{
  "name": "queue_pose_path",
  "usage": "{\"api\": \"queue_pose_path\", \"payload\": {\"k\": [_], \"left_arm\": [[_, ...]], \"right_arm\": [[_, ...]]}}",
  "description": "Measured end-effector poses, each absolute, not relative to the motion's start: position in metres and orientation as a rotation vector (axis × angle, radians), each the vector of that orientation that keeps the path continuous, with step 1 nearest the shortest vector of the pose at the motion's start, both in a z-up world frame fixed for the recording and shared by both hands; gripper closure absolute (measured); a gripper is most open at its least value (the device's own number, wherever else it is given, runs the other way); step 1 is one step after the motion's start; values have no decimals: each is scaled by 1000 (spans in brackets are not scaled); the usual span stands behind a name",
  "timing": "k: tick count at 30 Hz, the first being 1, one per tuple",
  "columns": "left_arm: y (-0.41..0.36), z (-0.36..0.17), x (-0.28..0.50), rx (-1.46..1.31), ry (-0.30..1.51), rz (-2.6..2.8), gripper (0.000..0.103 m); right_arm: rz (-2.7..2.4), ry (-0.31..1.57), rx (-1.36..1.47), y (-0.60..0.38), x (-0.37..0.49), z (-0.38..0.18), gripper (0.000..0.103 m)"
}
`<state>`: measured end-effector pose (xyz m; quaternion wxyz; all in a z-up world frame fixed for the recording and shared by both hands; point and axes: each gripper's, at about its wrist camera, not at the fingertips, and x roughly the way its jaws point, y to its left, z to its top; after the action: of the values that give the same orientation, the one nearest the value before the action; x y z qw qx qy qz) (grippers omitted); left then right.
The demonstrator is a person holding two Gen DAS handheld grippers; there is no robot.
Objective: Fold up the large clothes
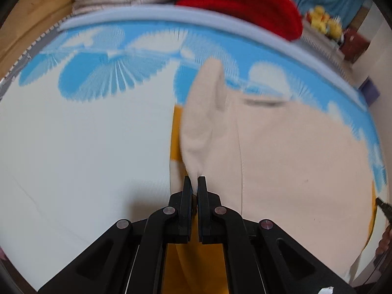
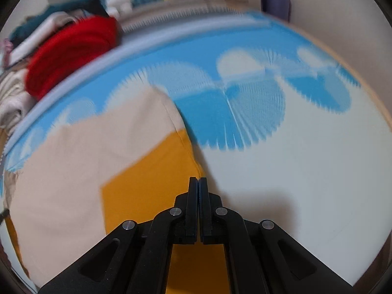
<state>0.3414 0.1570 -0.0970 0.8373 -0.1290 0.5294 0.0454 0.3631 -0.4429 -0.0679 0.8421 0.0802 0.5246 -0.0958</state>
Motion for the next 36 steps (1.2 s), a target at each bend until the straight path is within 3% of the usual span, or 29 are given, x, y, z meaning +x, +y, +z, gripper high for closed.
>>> {"api": "queue_pose_path", "payload": {"k": [6,8,11,13,14,15,16,17,18,20,21,27,30,33,36], "left_arm": [[161,-79,340,-279,1004,138,101],[153,-88,344,-253,1045,124,100],[143,-99,344,-184,1125,108,88],[146,-90,336,-174,1093,122,86],[151,-83,330,-196,1075,122,85],[157,-77,324,-228,1061,112,85],[164,-70,317,-277,1054,84,84],[169,-68,312,-313,1059,52,83],[172,-67,306,-355,1075,5,82],[172,-70,296,-404,1123,-86,82],[169,-74,291,-419,1160,-138,82],[134,-136,267,-163,1472,-127,82],[141,-128,264,-188,1446,-101,82],[142,-109,259,-190,1386,-108,89],[133,-108,255,-187,1395,-193,83]], "right_arm": [[-312,915,129,-449,359,-39,103],[-329,941,195,-461,360,-44,103],[-285,1036,245,-464,363,-60,102],[-226,1066,267,-462,361,-64,95],[-201,1088,276,-461,360,-67,82],[-171,1133,293,-461,358,-74,58],[-149,1179,312,-461,356,-82,51],[-131,1225,317,-461,353,-91,50],[-123,1268,301,-457,348,-97,61],[-100,1270,276,-457,341,-99,97],[-101,1238,269,-458,338,-94,100],[-268,1212,295,-478,329,-91,99],[-318,1156,247,-475,321,-74,94],[-173,1062,165,-451,313,-48,93],[9,1147,70,-421,308,-59,91]]}}
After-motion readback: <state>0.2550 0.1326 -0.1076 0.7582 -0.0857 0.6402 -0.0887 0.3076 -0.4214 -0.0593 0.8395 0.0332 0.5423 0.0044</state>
